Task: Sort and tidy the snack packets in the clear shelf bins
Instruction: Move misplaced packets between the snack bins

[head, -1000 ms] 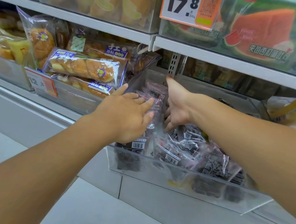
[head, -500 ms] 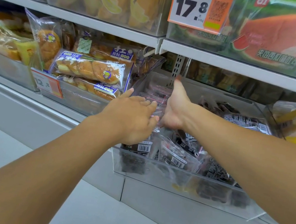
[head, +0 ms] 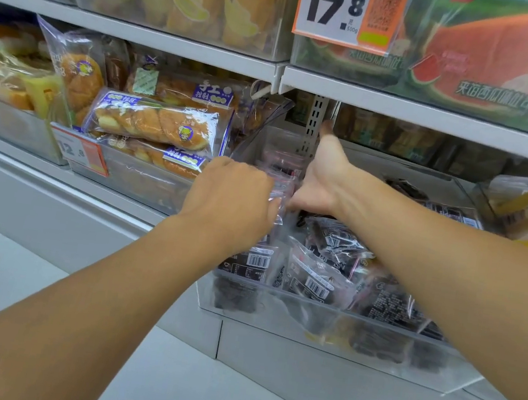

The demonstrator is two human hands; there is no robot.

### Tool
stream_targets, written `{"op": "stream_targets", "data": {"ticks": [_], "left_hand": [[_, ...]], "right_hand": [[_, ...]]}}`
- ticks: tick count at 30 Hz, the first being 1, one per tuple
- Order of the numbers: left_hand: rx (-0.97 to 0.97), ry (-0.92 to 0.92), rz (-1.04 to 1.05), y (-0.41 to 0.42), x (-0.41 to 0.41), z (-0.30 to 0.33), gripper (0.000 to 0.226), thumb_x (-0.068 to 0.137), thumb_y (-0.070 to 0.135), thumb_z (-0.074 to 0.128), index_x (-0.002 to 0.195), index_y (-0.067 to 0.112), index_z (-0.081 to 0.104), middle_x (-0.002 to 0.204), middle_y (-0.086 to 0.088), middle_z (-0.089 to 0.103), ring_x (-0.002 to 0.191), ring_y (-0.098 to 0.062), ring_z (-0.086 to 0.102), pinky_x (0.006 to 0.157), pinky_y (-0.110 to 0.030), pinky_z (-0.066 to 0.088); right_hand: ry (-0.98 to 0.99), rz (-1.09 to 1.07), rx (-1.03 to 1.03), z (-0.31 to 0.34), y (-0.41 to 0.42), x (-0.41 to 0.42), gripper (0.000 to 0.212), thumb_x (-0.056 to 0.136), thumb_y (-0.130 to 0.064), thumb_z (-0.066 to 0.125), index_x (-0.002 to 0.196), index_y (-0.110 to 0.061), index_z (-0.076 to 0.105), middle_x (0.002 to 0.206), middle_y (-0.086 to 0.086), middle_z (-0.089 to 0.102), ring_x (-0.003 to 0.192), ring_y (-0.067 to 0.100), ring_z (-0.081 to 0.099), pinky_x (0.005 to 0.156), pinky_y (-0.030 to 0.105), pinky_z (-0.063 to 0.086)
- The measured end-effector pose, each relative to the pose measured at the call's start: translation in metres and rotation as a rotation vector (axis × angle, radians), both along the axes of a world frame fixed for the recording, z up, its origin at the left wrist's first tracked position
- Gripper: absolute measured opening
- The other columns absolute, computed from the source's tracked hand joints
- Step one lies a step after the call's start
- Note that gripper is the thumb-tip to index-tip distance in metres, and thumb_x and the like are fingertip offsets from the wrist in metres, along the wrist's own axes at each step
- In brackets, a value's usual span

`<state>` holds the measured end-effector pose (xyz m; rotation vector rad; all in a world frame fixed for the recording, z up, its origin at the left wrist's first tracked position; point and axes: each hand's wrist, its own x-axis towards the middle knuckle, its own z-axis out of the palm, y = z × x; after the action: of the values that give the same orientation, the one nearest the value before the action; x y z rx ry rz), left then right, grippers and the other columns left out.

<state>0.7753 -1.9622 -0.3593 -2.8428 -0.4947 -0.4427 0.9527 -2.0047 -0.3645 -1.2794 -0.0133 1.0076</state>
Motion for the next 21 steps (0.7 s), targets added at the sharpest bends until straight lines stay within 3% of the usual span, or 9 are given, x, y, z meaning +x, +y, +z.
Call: {"op": "stream_targets", "data": {"ticks": [2,4,6,7,9,13,16,18,21], "left_hand": [[-0.011,0.005,-0.01,0.002,0.002,-0.001,0.039,0.103,0.046,0.037,0.091,0.019,0.063,0.098,-0.004,0.066,0.083,-0.025,0.052,0.076,-0.035,0.029],[-0.044,-0.019,-0.031,0.005,0.005,0.0,0.04,0.101,0.045,0.041,0.103,0.018,0.07,0.107,-0.004,0.064,0.096,-0.026,0.058,0.081,-0.037,0.037],[-0.099,-0.107,-0.068,0.006,0.007,-0.001,0.037,0.1,0.045,0.044,0.114,0.021,0.07,0.113,-0.003,0.061,0.105,-0.025,0.057,0.089,-0.038,0.041],[-0.146,-0.16,-0.092,0.004,0.008,0.0,0.037,0.1,0.044,0.045,0.117,0.021,0.068,0.115,-0.003,0.06,0.106,-0.025,0.056,0.09,-0.039,0.042],[-0.275,-0.232,-0.144,-0.004,0.013,0.002,0.037,0.101,0.042,0.044,0.122,0.018,0.064,0.119,-0.003,0.058,0.11,-0.025,0.054,0.091,-0.041,0.045],[-0.407,-0.132,-0.243,-0.02,0.019,0.006,0.045,0.1,0.053,0.041,0.132,0.024,0.055,0.128,0.001,0.058,0.118,-0.023,0.054,0.093,-0.046,0.049],[-0.392,0.078,-0.199,-0.013,0.023,0.0,0.058,0.099,0.057,0.041,0.148,0.026,0.043,0.151,0.003,0.045,0.138,-0.02,0.042,0.106,-0.046,0.043],[-0.415,0.16,-0.18,-0.005,0.022,-0.005,0.066,0.1,0.057,0.041,0.157,0.026,0.029,0.163,0.007,0.026,0.149,-0.017,0.027,0.116,-0.043,0.034],[-0.473,0.182,-0.198,0.001,0.021,-0.009,0.07,0.101,0.058,0.039,0.16,0.028,0.019,0.168,0.009,0.012,0.153,-0.013,0.014,0.123,-0.037,0.019]], "right_hand": [[-0.143,0.094,-0.097,0.013,-0.013,0.001,0.079,0.087,-0.073,0.036,0.149,-0.024,0.039,0.157,0.008,0.034,0.126,0.031,0.05,0.081,0.053,0.053],[-0.473,0.151,-0.302,0.03,-0.027,0.007,0.056,0.102,-0.043,0.042,0.152,-0.019,0.036,0.158,0.01,0.032,0.131,0.04,0.048,0.081,0.052,0.058],[-1.036,0.263,-0.654,0.04,-0.042,0.01,0.036,0.101,-0.021,0.051,0.133,-0.005,0.057,0.134,0.014,0.057,0.113,0.033,0.063,0.084,0.041,0.06],[-1.307,0.423,-0.828,0.042,-0.049,0.01,0.027,0.098,-0.018,0.054,0.115,0.0,0.066,0.113,0.012,0.066,0.098,0.028,0.065,0.077,0.034,0.057],[-1.497,0.692,-1.038,0.038,-0.056,0.009,0.023,0.096,-0.02,0.057,0.088,-0.001,0.064,0.082,0.006,0.059,0.075,0.025,0.054,0.061,0.032,0.043],[-1.537,1.036,-1.291,0.032,-0.047,0.019,0.041,0.089,-0.045,0.068,0.113,-0.012,0.064,0.102,0.003,0.064,0.09,0.023,0.061,0.078,0.036,0.052],[-1.511,1.135,-1.5,0.039,-0.043,0.022,0.056,0.088,-0.054,0.067,0.125,-0.013,0.059,0.113,0.002,0.059,0.101,0.026,0.058,0.079,0.036,0.045],[-1.518,1.162,-1.509,0.037,-0.043,0.021,0.049,0.092,-0.045,0.066,0.127,-0.012,0.057,0.113,0.003,0.058,0.101,0.026,0.057,0.079,0.037,0.046],[-1.605,1.069,-1.334,0.034,-0.048,0.024,0.025,0.098,-0.032,0.058,0.114,-0.013,0.06,0.107,0.006,0.061,0.09,0.023,0.058,0.077,0.035,0.048]]}}
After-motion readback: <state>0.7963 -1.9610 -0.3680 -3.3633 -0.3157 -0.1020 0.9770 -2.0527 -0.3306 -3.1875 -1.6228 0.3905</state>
